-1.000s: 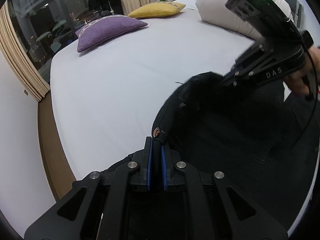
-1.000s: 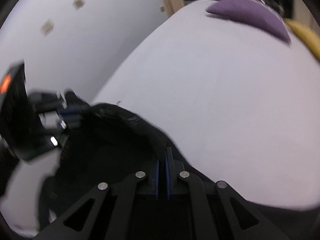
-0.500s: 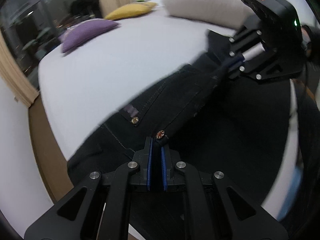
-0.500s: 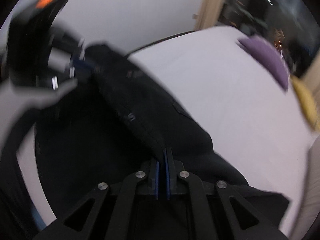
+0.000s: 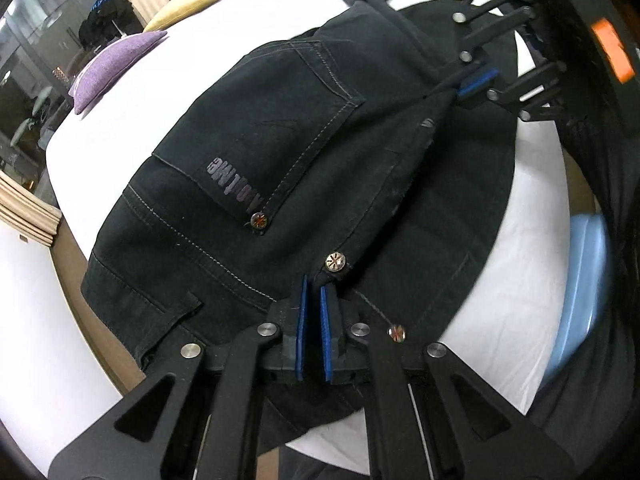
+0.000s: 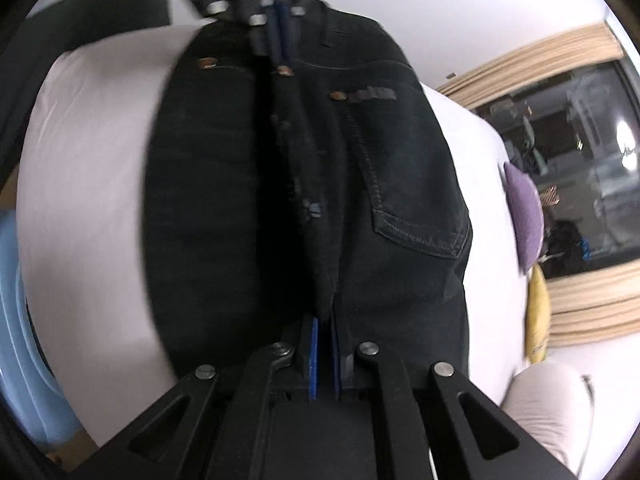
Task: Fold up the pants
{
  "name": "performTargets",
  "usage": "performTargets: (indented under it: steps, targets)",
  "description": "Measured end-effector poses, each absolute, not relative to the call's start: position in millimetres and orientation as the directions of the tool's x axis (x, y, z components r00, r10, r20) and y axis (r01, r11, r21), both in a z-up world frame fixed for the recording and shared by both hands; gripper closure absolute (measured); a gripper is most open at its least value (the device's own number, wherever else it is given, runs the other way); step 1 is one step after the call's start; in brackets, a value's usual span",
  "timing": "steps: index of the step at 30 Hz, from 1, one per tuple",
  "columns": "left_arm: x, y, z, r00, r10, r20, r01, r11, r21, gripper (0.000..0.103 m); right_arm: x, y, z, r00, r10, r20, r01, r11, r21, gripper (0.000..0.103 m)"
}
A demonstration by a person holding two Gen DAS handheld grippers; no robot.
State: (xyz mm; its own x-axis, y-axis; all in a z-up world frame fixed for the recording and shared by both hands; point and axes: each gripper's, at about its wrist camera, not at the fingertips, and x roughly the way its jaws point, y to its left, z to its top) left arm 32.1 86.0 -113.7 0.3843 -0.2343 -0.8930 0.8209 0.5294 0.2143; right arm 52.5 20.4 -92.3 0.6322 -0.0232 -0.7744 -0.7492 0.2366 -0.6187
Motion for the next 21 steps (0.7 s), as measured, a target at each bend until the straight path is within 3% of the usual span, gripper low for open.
performTargets:
  steps: [8, 21]
  targets:
    - [29, 88, -110, 0.386, -0.243, -0.89, 0.841, 0.489, 0.231, 0.098, 7, 21, -96, 0.647, -0.042, -0.761, -0.74, 0.205, -0.641, 0.097]
    - [21, 91, -118, 0.384, -0.244, -0.891, 0.846, 0.48, 0.233, 0.098, 9, 23, -100, 0.627, -0.047, -0.778, -0.757, 0.2, -0.622, 0.097]
